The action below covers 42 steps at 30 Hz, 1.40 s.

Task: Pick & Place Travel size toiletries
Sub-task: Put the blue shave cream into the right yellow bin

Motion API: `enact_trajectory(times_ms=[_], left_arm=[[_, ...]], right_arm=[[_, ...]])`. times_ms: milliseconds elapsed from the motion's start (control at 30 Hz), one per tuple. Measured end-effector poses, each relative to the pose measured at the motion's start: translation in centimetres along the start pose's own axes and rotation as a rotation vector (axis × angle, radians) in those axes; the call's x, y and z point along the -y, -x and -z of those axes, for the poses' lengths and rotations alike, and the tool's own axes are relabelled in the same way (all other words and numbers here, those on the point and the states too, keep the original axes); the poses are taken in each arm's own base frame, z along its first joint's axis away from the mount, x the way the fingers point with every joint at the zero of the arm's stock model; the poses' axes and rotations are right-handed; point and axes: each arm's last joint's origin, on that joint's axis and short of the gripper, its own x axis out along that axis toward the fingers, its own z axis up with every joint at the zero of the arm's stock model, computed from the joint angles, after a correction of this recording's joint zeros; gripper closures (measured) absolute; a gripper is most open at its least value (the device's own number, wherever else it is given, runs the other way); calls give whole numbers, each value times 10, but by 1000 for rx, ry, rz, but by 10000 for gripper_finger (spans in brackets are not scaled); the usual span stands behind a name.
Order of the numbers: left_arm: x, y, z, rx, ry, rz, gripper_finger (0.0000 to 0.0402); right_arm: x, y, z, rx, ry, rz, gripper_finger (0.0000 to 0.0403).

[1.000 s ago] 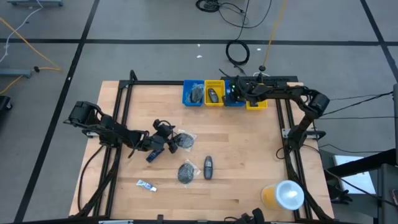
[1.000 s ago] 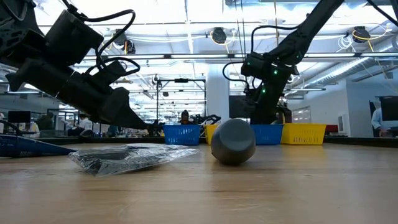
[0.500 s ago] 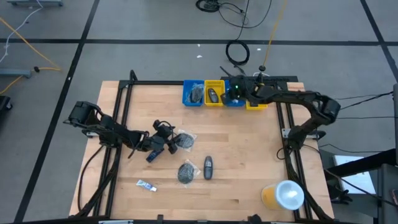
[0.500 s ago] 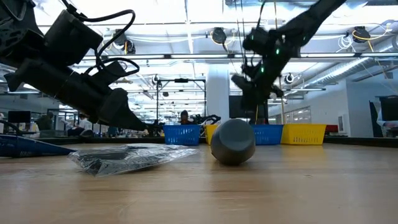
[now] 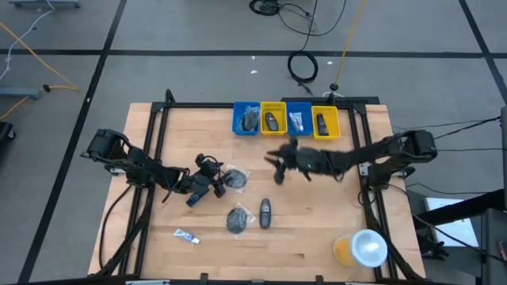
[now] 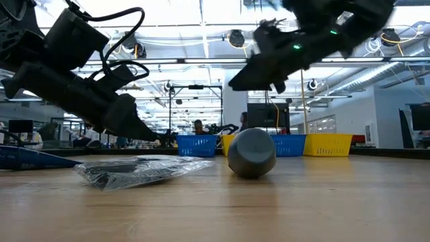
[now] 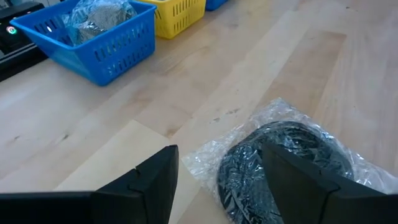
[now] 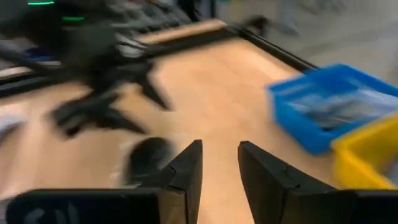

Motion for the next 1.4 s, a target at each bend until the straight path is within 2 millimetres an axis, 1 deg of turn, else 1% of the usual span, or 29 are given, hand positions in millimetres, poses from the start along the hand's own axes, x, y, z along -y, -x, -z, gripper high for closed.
enact_trajectory(times_ms=[100, 167, 300, 367, 467, 600, 700, 800, 900, 967, 1067, 1133, 1233, 1333, 1400], left_arm=[[0, 0, 0, -5, -1, 15, 174], [1, 0, 0, -3, -10, 30, 174], [4, 2, 0, -2, -64, 45, 174], [6, 4, 1, 0, -115, 61, 174], [13, 10, 1, 2, -177, 89, 174], [20, 21, -2, -47, -235, 116, 174], [22, 34, -5, -176, -295, 120, 174], [18, 52, -15, -354, -332, 110, 174], [10, 71, -31, -530, -297, 69, 174], [4, 82, -40, -626, -232, 49, 174], [-1, 92, -41, -733, -89, 74, 174], [-1, 97, -37, -767, -14, 107, 174], [4, 101, -27, -758, 52, 152, 174], [7, 103, -12, -745, 108, 178, 174], [6, 102, -1, -739, 150, 164, 174]], right_arm=[[-23, 12, 20, 126, 90, -118, 306], [-35, 19, 34, 179, 132, -179, 306], [-55, 18, 54, 224, 150, -255, 307], [-62, 13, 64, 226, 130, -284, 308], [-65, 2, 79, 191, 79, -293, 308], [-66, -11, 89, 164, 44, -264, 293], [-69, -17, 94, 148, 28, -267, 267], [-69, -21, 95, 135, 29, -256, 234], [-66, -23, 100, 115, 38, -246, 199], [-66, -23, 100, 112, 40, -244, 176], [-65, -23, 100, 108, 41, -243, 145], [-65, -23, 101, 99, 46, -241, 129], [-65, -23, 101, 100, 45, -243, 112], [-65, -23, 101, 98, 46, -242, 104], [-65, -23, 101, 98, 46, -242, 104]])
